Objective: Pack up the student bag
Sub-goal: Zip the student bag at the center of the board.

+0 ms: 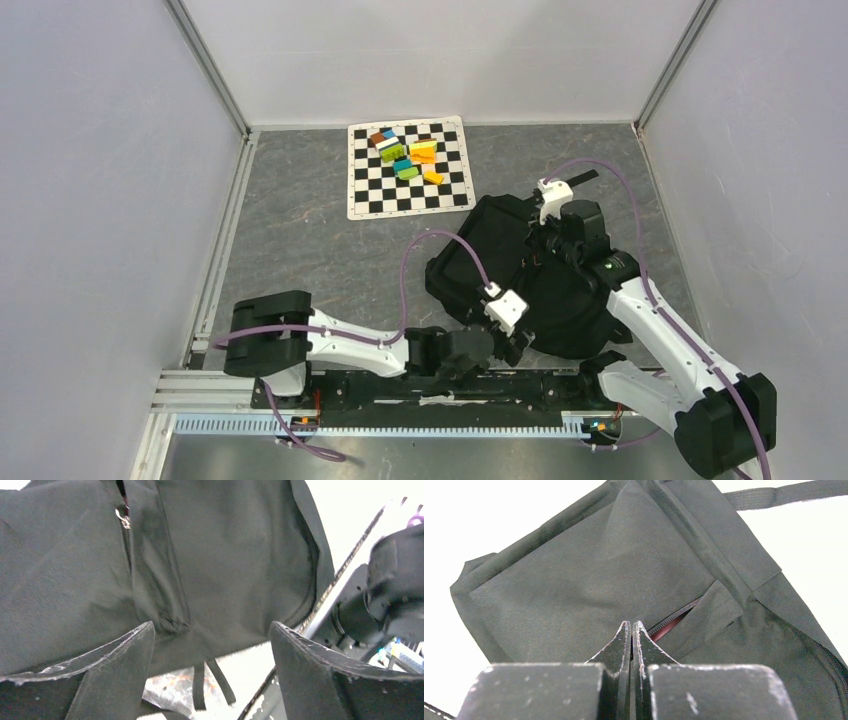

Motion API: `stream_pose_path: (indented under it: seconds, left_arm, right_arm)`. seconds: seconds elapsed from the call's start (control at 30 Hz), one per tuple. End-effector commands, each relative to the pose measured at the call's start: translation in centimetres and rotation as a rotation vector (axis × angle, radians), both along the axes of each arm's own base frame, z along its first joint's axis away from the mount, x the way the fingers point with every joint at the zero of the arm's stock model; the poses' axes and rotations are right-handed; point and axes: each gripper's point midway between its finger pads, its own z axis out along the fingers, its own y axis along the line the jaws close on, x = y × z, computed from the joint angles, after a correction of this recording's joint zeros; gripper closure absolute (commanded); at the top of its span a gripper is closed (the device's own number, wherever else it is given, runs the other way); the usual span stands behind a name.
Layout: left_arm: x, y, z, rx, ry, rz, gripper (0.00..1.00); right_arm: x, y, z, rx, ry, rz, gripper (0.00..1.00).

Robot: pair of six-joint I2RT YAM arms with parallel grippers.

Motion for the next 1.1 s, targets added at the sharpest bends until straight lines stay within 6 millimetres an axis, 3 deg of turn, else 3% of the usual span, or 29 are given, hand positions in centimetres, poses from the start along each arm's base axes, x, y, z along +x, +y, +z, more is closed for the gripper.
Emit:
stream_pose_path:
  seconds: [0.0,0.2,0.4,0.5,0.63,0.87,0.93,1.07]
  left_arm:
    - [3.2,-0.2,2.3,-0.022,-0.014,0.053,0.06]
    - [6.9,-1.0,3.2,-0.026,-0.068,0.098,0.02]
    - [8.5,-2.6,2.8,-0.017,-0.136,0.122,0.13]
    - [9.6,-2.6,1.6,0.032,-0.177,0.173,0.23]
    - [11.2,-1.8,1.2,0.085,-0.262,0.266,0.49]
    - [11.0,-0.9,-0.4,0.134,-0.272,0.262,0.91]
    - [10.5,-0.1,-0.7,0.126,-0.262,0.259,0.97]
    - [9.7,1.1,-1.3,0.125,-0.231,0.234,0.98]
  right_arm:
    - [1.3,0.5,3.1,0.055,-0.123,0.002,1.00]
    - [0.9,0.5,2.8,0.063,-0.117,0.003,1.00]
    - [0.6,0.5,3.1,0.069,-0.124,0.009,1.00]
    - [0.4,0.5,3.2,0.068,-0.127,0.012,1.00]
    - [0.2,0.6,3.0,0.069,-0.118,0.022,1.00]
    - [0.2,1.1,4.0,0.127,-0.148,0.023,1.00]
    - [0.6,0.6,4.0,0.116,-0.159,-0.011,1.00]
    - [1.6,-1.2,4.2,0.059,-0.200,-0.105,1.00]
